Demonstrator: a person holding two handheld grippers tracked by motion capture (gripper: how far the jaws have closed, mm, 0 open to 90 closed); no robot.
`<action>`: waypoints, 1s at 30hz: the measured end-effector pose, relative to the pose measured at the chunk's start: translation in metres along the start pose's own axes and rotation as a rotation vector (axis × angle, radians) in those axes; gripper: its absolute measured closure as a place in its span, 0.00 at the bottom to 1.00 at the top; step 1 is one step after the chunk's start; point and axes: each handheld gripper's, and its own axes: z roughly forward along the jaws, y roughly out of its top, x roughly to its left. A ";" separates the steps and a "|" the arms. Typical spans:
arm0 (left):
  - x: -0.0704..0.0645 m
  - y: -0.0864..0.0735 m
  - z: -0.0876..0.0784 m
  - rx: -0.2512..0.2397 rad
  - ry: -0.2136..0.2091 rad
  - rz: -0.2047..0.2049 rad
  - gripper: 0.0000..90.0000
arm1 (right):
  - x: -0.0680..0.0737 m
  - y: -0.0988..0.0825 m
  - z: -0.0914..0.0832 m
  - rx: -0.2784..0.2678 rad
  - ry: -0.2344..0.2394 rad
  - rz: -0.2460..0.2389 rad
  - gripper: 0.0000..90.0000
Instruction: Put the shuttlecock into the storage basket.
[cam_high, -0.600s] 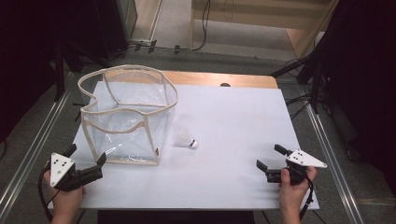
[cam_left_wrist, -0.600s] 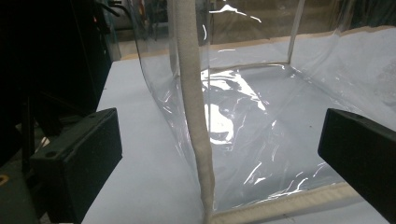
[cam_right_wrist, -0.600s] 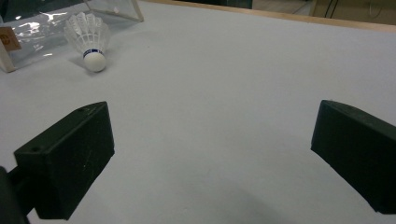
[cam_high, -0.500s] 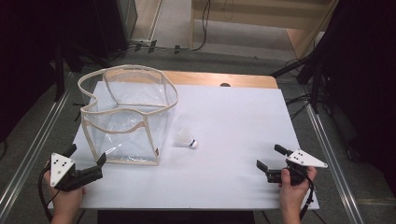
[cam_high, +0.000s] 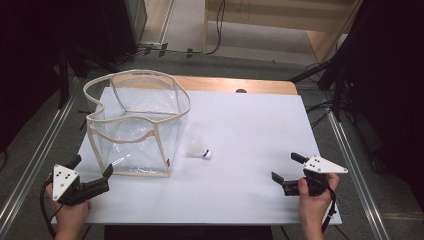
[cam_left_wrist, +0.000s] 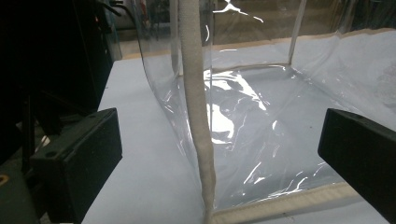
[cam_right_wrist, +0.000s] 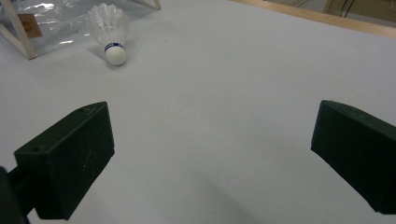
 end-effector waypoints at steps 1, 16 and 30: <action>0.000 0.000 0.000 0.000 0.000 0.001 0.00 | 0.001 0.003 0.000 0.000 0.004 -0.006 0.00; -0.001 0.000 0.001 0.002 0.000 0.013 0.00 | 0.012 0.035 0.020 0.051 0.058 -0.081 0.06; -0.002 0.000 0.001 0.002 -0.004 0.011 0.00 | 0.027 0.065 0.051 0.115 0.127 -0.158 0.06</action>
